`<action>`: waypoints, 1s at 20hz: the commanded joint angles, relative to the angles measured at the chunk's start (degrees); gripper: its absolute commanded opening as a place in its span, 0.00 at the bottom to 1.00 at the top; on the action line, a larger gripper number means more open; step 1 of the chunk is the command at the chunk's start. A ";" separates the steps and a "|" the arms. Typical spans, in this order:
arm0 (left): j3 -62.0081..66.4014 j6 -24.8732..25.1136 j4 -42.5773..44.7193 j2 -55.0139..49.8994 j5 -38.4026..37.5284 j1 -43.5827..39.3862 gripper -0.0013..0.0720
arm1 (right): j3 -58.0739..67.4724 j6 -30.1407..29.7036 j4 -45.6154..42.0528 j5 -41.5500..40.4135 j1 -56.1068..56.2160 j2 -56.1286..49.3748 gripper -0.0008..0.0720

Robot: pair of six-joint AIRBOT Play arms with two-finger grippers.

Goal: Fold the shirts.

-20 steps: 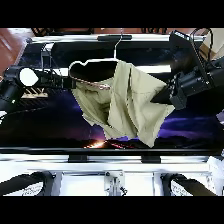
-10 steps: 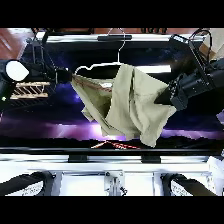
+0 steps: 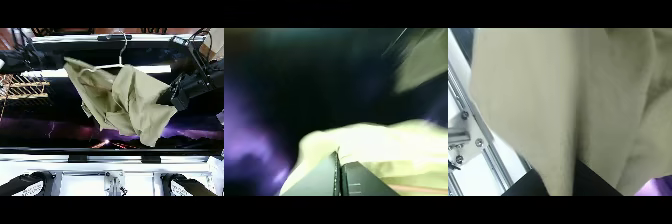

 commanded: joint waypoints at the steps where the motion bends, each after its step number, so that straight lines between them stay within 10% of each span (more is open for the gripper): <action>1: 4.26 2.97 -8.81 2.32 3.13 -1.77 0.07 | 0.00 0.68 -0.87 -0.33 1.64 0.04 0.07; 14: 7.19 4.66 1.36 10.43 -17.00 -12.87 0.07 | 10.67 14.99 1.33 -11.72 4.50 1.53 0.07; 20: 3.04 3.91 2.40 7.48 -8.61 -16.70 0.13 | 11.43 18.25 12.02 -15.15 4.50 5.38 0.08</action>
